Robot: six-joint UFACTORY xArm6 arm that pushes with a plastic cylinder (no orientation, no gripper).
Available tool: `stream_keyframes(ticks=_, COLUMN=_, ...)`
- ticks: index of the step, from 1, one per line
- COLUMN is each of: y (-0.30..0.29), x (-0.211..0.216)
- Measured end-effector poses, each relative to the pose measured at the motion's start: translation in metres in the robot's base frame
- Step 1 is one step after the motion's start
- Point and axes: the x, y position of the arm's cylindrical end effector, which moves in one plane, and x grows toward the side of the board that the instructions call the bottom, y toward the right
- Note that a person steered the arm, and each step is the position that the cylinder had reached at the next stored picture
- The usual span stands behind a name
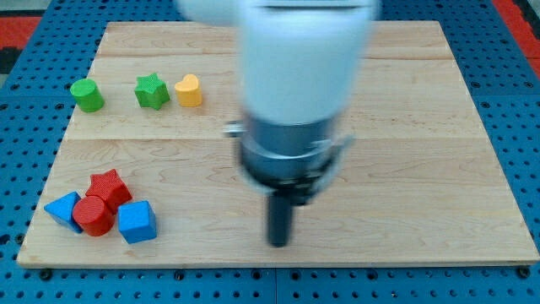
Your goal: Separate the red blocks from the triangle
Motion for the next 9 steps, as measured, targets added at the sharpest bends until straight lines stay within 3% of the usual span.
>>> stream_keyframes(ticks=2, y=-0.174, x=0.002)
stream_keyframes(ticks=3, y=-0.207, x=0.002)
stream_keyframes(ticks=7, y=-0.141, x=-0.038)
stream_keyframes(ticks=8, y=-0.122, x=-0.007)
stream_keyframes(ticks=9, y=-0.188, x=0.001)
